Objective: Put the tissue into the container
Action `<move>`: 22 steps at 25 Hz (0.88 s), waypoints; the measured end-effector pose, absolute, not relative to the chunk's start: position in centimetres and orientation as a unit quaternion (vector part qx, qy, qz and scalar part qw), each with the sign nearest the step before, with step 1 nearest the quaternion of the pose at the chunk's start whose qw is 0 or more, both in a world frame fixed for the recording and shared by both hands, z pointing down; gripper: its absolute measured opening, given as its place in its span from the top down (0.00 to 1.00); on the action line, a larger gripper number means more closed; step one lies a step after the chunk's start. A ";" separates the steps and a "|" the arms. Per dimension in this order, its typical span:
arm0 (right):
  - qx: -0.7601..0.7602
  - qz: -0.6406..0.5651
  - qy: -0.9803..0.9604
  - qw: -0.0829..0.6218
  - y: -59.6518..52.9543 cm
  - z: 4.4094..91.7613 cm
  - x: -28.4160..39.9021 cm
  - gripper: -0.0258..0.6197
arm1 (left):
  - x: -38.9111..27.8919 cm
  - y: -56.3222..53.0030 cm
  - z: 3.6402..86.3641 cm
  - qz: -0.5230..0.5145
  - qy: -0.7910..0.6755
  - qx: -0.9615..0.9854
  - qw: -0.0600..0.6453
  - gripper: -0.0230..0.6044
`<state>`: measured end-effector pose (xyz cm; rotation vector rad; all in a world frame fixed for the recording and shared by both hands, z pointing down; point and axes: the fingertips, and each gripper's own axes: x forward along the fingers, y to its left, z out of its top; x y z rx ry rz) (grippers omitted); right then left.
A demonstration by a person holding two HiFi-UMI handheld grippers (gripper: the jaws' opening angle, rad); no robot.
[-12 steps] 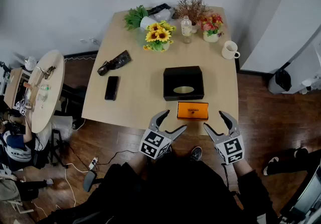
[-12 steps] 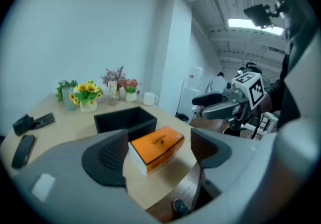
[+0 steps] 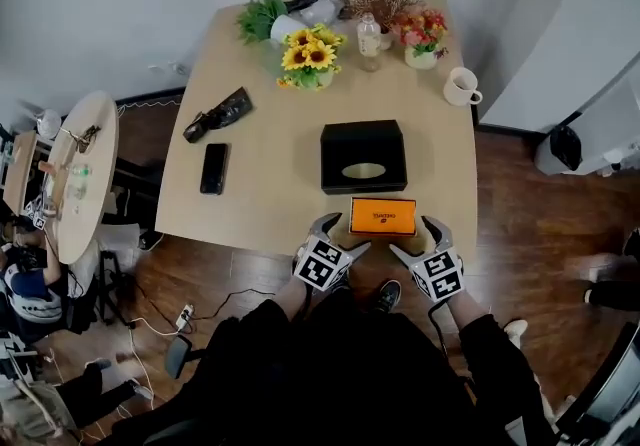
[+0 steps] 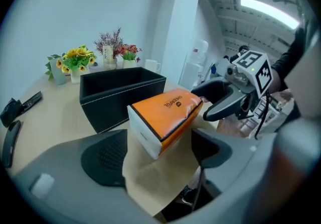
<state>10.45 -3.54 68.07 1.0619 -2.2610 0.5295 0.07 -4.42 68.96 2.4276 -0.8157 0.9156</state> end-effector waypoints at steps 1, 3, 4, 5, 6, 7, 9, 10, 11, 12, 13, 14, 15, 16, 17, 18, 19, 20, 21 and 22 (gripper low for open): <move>0.398 0.199 -0.846 0.295 -3.6 68.2 10.3 0.35 | 0.0 -4.5 69.2 0.334 -0.291 0.873 0.205 0.37; 0.393 0.195 -0.844 0.307 -3.6 68.5 10.3 0.44 | -0.1 -4.6 69.3 0.337 -0.288 0.875 0.197 0.51; 0.390 0.195 -0.844 0.312 -3.6 68.5 10.3 0.48 | 0.0 -4.6 69.2 0.335 -0.284 0.877 0.195 0.53; 0.389 0.197 -0.844 0.314 -3.5 68.6 10.4 0.52 | 0.1 -4.5 69.1 0.332 -0.280 0.880 0.194 0.58; 0.389 0.198 -0.843 0.314 -3.5 68.7 10.4 0.54 | 0.3 -4.4 69.0 0.329 -0.276 0.882 0.192 0.63; 0.392 0.200 -0.842 0.311 -3.6 68.7 10.5 0.56 | 0.3 -4.4 69.0 0.327 -0.275 0.884 0.191 0.63; 0.399 0.204 -0.840 0.306 -3.7 68.7 10.5 0.59 | 0.4 -4.5 69.0 0.324 -0.274 0.886 0.189 0.66; 0.402 0.207 -0.839 0.305 -3.7 68.7 10.5 0.61 | 0.4 -4.6 68.9 0.324 -0.273 0.886 0.189 0.67; 0.403 0.210 -0.837 0.304 -3.7 68.7 10.6 0.62 | 0.5 -4.6 68.8 0.324 -0.271 0.886 0.189 0.67; 0.404 0.214 -0.837 0.303 -3.7 68.6 10.5 0.62 | 0.5 -4.6 68.6 0.324 -0.269 0.887 0.188 0.68; 0.404 0.215 -0.837 0.301 -3.7 68.3 10.5 0.62 | 0.5 -4.6 68.3 0.324 -0.267 0.888 0.185 0.68; 0.405 0.214 -0.837 0.300 -3.7 67.8 10.4 0.62 | 0.5 -4.6 67.8 0.322 -0.266 0.890 0.181 0.69; 0.406 0.210 -0.837 0.300 -3.6 67.1 10.4 0.63 | 0.6 -4.7 67.1 0.319 -0.266 0.893 0.174 0.69; 0.408 0.203 -0.837 0.301 -3.6 66.2 10.3 0.63 | 0.6 -4.7 66.1 0.316 -0.267 0.895 0.165 0.69; 0.411 0.194 -0.839 0.301 -3.6 65.0 10.3 0.63 | 0.6 -4.7 64.9 0.312 -0.271 0.897 0.156 0.69; 0.413 0.184 -0.841 0.298 -3.7 63.5 10.1 0.63 | 0.5 -4.7 63.4 0.306 -0.276 0.899 0.147 0.69; 0.416 0.172 -0.844 0.293 -3.9 61.9 9.9 0.63 | 0.3 -4.9 61.8 0.299 -0.282 0.901 0.138 0.69; 0.418 0.158 -0.848 0.286 -4.3 60.3 9.7 0.63 | 0.1 -5.2 60.1 0.291 -0.290 0.903 0.128 0.69; 0.419 0.144 -0.852 0.279 -4.9 58.7 9.4 0.63 | -0.3 -5.6 58.6 0.284 -0.299 0.903 0.118 0.69; 0.421 0.130 -0.855 0.273 -5.6 57.3 9.1 0.63 | -0.6 -6.2 57.2 0.279 -0.308 0.903 0.108 0.69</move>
